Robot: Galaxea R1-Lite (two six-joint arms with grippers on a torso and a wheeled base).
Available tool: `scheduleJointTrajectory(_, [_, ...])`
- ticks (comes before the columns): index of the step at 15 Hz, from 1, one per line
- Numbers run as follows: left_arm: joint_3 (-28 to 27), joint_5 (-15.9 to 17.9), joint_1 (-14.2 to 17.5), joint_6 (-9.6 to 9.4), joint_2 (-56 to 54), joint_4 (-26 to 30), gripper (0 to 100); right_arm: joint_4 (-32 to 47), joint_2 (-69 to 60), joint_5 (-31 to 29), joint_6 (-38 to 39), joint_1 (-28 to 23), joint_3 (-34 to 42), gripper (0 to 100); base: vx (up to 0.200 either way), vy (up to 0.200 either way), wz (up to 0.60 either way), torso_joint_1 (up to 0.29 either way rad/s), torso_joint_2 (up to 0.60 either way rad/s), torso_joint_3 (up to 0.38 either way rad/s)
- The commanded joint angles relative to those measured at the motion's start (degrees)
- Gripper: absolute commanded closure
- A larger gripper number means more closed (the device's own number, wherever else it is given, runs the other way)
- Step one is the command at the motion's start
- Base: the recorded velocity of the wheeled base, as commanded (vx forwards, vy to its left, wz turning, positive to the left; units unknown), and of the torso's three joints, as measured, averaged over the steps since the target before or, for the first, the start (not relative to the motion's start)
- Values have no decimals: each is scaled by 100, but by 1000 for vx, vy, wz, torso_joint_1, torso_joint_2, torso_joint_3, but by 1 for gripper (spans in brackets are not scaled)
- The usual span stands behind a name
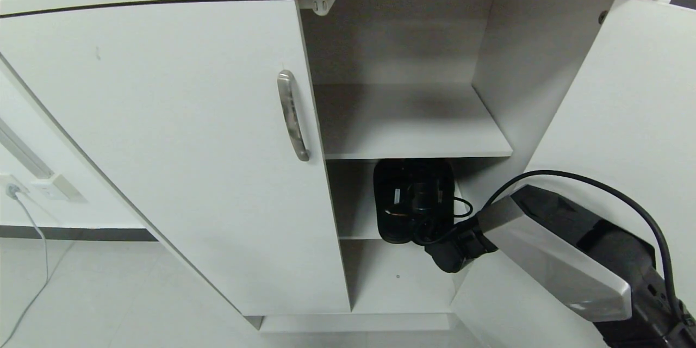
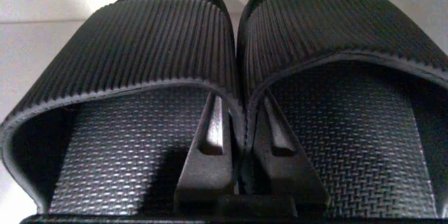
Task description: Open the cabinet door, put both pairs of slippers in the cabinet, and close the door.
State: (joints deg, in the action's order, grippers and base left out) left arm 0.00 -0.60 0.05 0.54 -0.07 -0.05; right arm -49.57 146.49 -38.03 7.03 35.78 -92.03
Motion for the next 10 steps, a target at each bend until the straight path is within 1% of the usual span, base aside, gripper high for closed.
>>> scheduleJointTrajectory(1, [0,-2,4,8,7,-4,100,44,169,-2,0,-10,-166,100,0,0,0,0,0,0])
scheduleJointTrajectory(3, [0,-2,4,-1,7,-4,100,70,222,-2,0,-27,-246,100,0,0,0,0,0,0])
scheduleJointTrajectory(4, [0,-2,4,-1,7,-4,100,79,230,-2,0,-27,-246,0,0,0,0,0,0,0])
scheduleJointTrajectory(6, [0,-11,4,8,7,-4,100,79,222,-2,0,-36,-210,0,0,0,0,0,0,0])
scheduleJointTrajectory(8, [0,-2,4,8,7,-4,100,35,116,-2,-9,-18,1,0,0,0,0,0,0,0])
scheduleJointTrajectory(10, [0,-11,4,-1,7,-4,100,-141,-297,-2,-9,113,598,0,0,0,0,0,0,0])
